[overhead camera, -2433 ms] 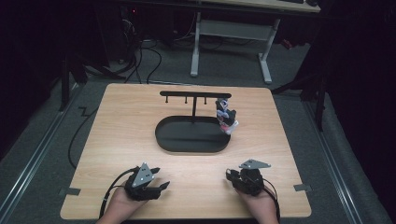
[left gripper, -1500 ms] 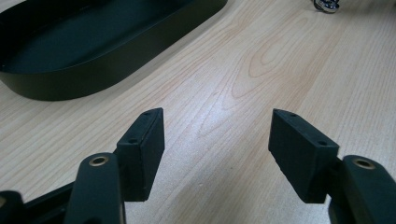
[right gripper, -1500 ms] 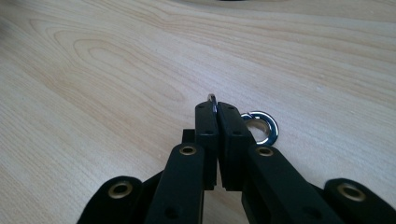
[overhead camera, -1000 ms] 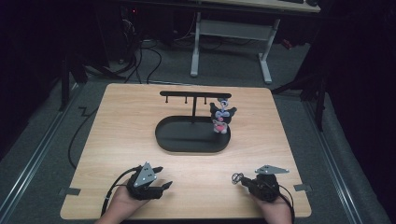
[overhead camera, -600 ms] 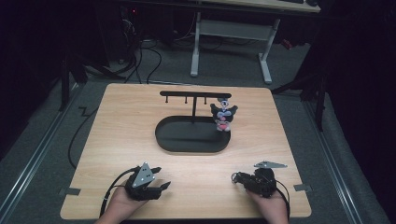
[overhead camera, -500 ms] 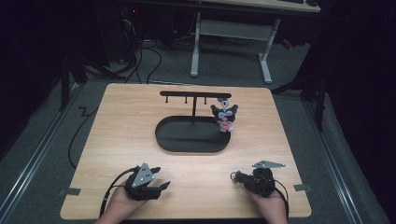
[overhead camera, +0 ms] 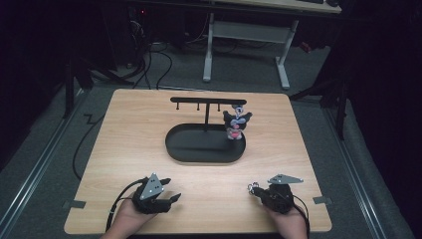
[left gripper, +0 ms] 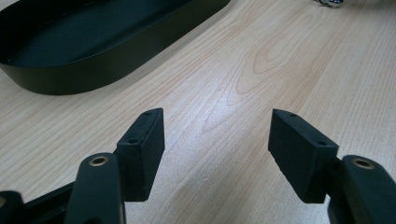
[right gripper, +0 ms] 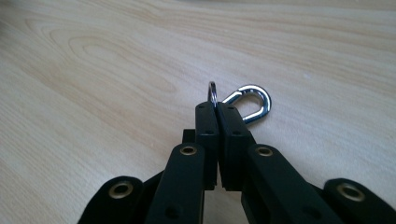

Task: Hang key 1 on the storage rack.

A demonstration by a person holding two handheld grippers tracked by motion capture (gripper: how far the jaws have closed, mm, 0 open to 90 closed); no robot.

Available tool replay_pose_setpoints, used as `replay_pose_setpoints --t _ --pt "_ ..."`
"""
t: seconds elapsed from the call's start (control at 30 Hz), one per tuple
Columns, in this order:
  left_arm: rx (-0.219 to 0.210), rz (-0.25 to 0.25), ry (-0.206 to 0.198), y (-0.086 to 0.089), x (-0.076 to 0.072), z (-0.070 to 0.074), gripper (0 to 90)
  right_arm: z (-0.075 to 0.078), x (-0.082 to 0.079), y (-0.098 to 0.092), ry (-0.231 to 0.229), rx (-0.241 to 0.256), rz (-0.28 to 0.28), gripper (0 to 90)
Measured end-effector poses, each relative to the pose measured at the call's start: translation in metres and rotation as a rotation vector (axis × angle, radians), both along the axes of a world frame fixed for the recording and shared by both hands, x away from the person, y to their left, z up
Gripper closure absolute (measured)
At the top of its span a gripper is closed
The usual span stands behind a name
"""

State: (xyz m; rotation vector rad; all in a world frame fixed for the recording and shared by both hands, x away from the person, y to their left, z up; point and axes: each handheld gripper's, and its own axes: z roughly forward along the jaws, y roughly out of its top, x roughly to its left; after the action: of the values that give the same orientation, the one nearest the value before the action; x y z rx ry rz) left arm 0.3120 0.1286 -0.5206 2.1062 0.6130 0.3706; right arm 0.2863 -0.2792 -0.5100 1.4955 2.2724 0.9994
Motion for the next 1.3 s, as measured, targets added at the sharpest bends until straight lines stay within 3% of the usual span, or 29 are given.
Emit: replay_pose_setpoints --t 0.2,0.23,0.27,0.33,0.4,0.53,0.67,0.87,0.93,1.07,1.2,1.3 --pt "0.007 -0.011 -0.001 -0.004 0.001 0.0 36.8 -0.002 -0.005 0.0 0.011 -0.03 0.012 88.9" --pt "-0.031 0.006 0.025 -0.006 -0.002 -0.002 36.8 -0.002 -0.005 0.001 0.015 -0.039 0.018 88.9" --pt "0.004 -0.01 -0.002 -0.004 0.001 -0.001 36.8 -0.003 -0.005 0.002 0.017 -0.049 0.021 88.9" --pt "0.003 -0.01 -0.002 -0.004 0.001 0.0 36.8 -0.005 -0.005 0.003 0.032 -0.059 0.026 88.9" --pt "0.007 -0.01 -0.001 -0.004 0.001 0.0 36.8 -0.006 -0.004 0.003 0.037 -0.051 0.025 88.2" --pt "0.005 -0.009 -0.001 -0.004 0.001 0.0 36.8 -0.005 -0.003 0.001 0.045 -0.032 0.019 77.9" --pt "0.01 -0.01 0.0 -0.004 0.001 -0.001 36.7 -0.001 -0.002 0.001 0.023 -0.025 0.01 75.0" --pt "0.009 -0.003 0.006 -0.001 0.0 -0.001 36.8 0.003 0.003 0.004 0.005 -0.042 0.029 77.0" --pt "0.01 0.001 0.005 -0.001 0.0 -0.001 36.8 0.003 0.006 0.008 -0.002 -0.071 0.045 77.6" --pt "0.009 0.007 0.005 0.0 0.0 -0.001 36.9 0.006 0.011 0.012 0.007 -0.111 0.059 89.0" --pt "0.011 0.008 0.008 0.001 0.001 -0.002 36.9 0.01 0.012 0.013 0.016 -0.129 0.076 89.4" --pt "0.008 0.007 0.01 0.0 0.001 -0.002 36.9 0.015 0.014 0.012 0.021 -0.109 0.07 89.5"
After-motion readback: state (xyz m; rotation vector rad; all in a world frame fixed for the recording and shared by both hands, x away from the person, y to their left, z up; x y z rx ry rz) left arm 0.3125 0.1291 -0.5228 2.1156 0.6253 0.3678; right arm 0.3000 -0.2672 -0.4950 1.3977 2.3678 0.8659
